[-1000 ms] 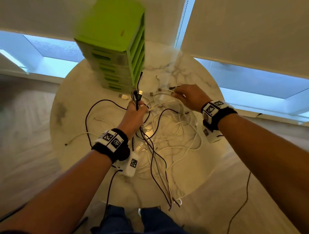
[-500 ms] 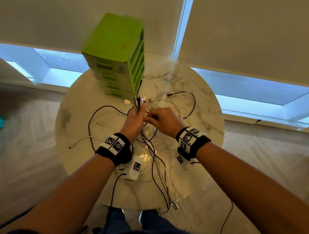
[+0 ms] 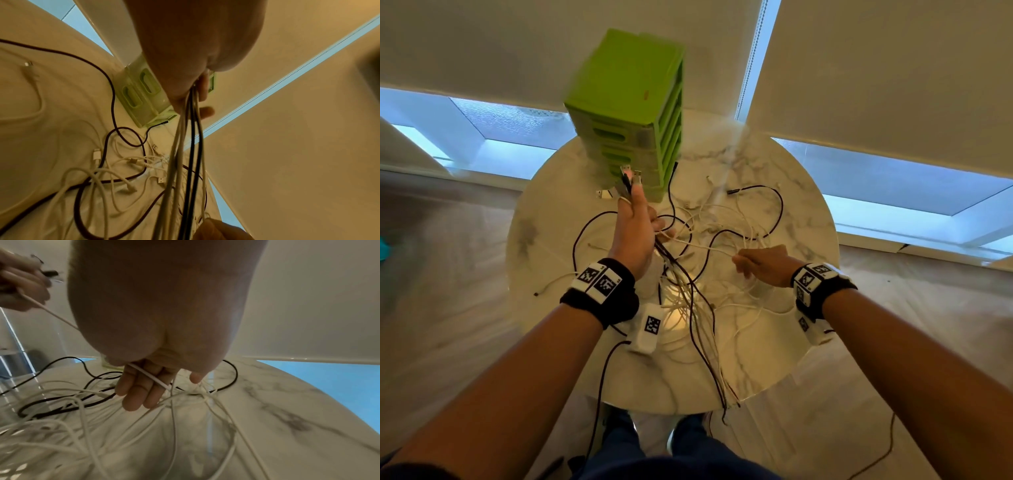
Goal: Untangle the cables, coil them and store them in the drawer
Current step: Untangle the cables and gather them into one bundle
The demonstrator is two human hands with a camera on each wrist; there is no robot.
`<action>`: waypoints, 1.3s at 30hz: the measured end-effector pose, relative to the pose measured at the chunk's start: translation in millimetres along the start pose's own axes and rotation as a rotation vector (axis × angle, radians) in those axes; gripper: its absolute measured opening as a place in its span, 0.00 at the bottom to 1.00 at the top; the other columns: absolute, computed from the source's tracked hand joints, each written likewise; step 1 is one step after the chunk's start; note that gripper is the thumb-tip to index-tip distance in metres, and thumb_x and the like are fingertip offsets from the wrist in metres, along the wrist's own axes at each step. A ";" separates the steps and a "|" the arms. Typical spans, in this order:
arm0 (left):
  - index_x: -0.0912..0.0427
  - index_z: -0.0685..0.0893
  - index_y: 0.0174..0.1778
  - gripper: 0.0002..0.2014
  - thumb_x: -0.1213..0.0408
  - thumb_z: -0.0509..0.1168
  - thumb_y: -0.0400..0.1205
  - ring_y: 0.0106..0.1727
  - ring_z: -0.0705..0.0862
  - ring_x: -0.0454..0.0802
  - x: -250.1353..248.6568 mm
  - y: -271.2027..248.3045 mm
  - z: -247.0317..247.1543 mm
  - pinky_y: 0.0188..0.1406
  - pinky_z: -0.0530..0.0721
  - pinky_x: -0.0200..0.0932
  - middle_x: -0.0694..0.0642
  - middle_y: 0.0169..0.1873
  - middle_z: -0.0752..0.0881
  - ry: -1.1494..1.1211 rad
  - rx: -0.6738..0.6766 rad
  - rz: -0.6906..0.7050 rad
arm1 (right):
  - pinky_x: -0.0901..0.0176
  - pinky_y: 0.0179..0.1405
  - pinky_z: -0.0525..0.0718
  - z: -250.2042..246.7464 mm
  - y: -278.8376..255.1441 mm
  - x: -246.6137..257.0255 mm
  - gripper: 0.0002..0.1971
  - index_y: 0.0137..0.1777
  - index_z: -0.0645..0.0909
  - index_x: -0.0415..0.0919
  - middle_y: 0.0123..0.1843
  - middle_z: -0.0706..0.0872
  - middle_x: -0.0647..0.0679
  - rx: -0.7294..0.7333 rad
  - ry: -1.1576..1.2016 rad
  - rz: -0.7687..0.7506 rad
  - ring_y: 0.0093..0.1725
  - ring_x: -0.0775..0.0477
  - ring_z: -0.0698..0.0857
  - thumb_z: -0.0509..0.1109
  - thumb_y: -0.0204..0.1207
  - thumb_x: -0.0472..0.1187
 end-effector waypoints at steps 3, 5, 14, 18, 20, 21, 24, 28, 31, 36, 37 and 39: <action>0.52 0.73 0.56 0.09 0.51 0.61 0.91 0.26 0.63 0.41 -6.3 -2.6 1.2 0.25 0.67 0.41 0.44 0.29 0.64 0.099 0.089 0.040 | 0.43 0.65 0.63 -30.0 1.5 10.6 0.23 0.44 0.82 0.52 0.37 0.84 0.60 -0.179 -0.053 -0.019 0.50 0.51 0.85 0.52 0.88 0.62; 0.49 0.76 0.56 0.07 0.54 0.68 0.88 0.27 0.67 0.41 -2.2 -5.6 1.5 0.24 0.71 0.42 0.46 0.33 0.70 0.243 0.128 0.046 | 0.41 0.68 0.69 -56.4 0.7 32.6 0.22 0.42 0.82 0.52 0.34 0.82 0.61 -0.346 0.023 -0.085 0.43 0.56 0.83 0.55 0.88 0.61; 0.57 0.88 0.54 0.20 0.42 0.72 0.82 0.34 0.72 0.46 11.2 -23.7 12.5 0.28 0.70 0.43 0.52 0.41 0.85 0.317 0.236 -0.085 | 0.49 0.55 0.62 -90.6 -8.3 97.7 0.21 0.43 0.82 0.52 0.34 0.82 0.62 -0.472 0.027 -0.215 0.40 0.64 0.78 0.55 0.88 0.61; 0.51 0.90 0.49 0.11 0.48 0.70 0.85 0.39 0.76 0.48 8.1 -24.6 16.5 0.31 0.72 0.42 0.49 0.37 0.87 0.390 0.325 -0.096 | 0.50 0.55 0.70 -91.4 -8.3 102.0 0.18 0.42 0.80 0.56 0.34 0.82 0.62 -0.444 0.037 -0.219 0.39 0.60 0.80 0.56 0.88 0.60; 0.52 0.87 0.48 0.09 0.53 0.66 0.88 0.35 0.72 0.47 5.6 -24.0 19.3 0.30 0.69 0.41 0.52 0.35 0.79 0.377 0.333 -0.098 | 0.56 0.51 0.78 -80.9 -5.3 103.0 0.17 0.44 0.82 0.54 0.38 0.85 0.60 -0.310 0.177 -0.239 0.41 0.57 0.83 0.57 0.88 0.59; 0.51 0.87 0.50 0.08 0.55 0.64 0.89 0.35 0.70 0.47 3.2 -23.1 20.4 0.30 0.68 0.42 0.54 0.37 0.76 0.334 0.321 -0.103 | 0.59 0.49 0.80 -72.9 -3.1 100.4 0.18 0.46 0.83 0.51 0.41 0.86 0.56 -0.239 0.225 -0.229 0.42 0.55 0.84 0.57 0.89 0.58; 0.60 0.88 0.61 0.17 0.57 0.56 0.92 0.35 0.70 0.45 -12.0 -15.8 21.3 0.29 0.66 0.41 0.45 0.35 0.84 0.220 0.308 -0.081 | 0.56 0.47 0.78 -45.4 3.5 79.6 0.16 0.54 0.83 0.41 0.47 0.87 0.48 -0.117 0.143 -0.201 0.45 0.50 0.83 0.58 0.90 0.50; 0.62 0.94 0.48 0.25 0.56 0.52 0.93 0.31 0.67 0.42 -32.3 -5.0 12.0 0.24 0.66 0.35 0.55 0.33 0.77 0.193 0.310 -0.014 | 0.52 0.57 0.81 -30.3 5.7 40.6 0.11 0.60 0.83 0.38 0.51 0.88 0.47 -0.173 0.159 -0.164 0.51 0.48 0.84 0.59 0.88 0.35; 0.59 0.84 0.35 0.24 0.58 0.52 0.93 0.31 0.77 0.44 -48.5 -1.2 -7.9 0.33 0.75 0.41 0.52 0.28 0.82 0.177 0.141 0.030 | 0.56 0.59 0.78 -30.0 10.4 20.1 0.12 0.63 0.85 0.39 0.57 0.89 0.46 -0.205 0.145 -0.079 0.56 0.46 0.85 0.61 0.89 0.38; 0.52 0.67 0.34 0.17 0.62 0.56 0.91 0.23 0.67 0.46 -56.0 11.0 -28.7 0.26 0.64 0.43 0.46 0.19 0.66 -0.025 0.054 0.014 | 0.50 0.59 0.83 -37.1 11.8 10.7 0.16 0.56 0.88 0.38 0.52 0.92 0.47 -0.178 0.137 -0.045 0.53 0.45 0.89 0.60 0.90 0.45; 0.52 0.68 0.34 0.16 0.63 0.58 0.90 0.22 0.67 0.45 -53.7 12.9 -28.8 0.25 0.64 0.43 0.45 0.18 0.66 0.038 0.060 0.016 | 0.50 0.57 0.84 -45.3 10.3 17.1 0.16 0.54 0.88 0.38 0.49 0.91 0.48 -0.219 0.160 -0.075 0.50 0.47 0.89 0.60 0.90 0.45; 0.52 0.74 0.40 0.11 0.63 0.63 0.88 0.22 0.72 0.43 -48.2 13.4 -24.0 0.25 0.68 0.42 0.44 0.19 0.71 0.226 0.107 0.035 | 0.51 0.52 0.83 -64.1 7.8 34.6 0.16 0.51 0.86 0.37 0.47 0.90 0.48 -0.332 0.196 -0.141 0.47 0.47 0.87 0.60 0.90 0.45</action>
Point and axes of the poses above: each hand's wrist, its own y-axis towards the middle knuckle, its own z-axis out of the palm, x = y × z, the point moved 9 cm from there along y, towards the middle knuckle
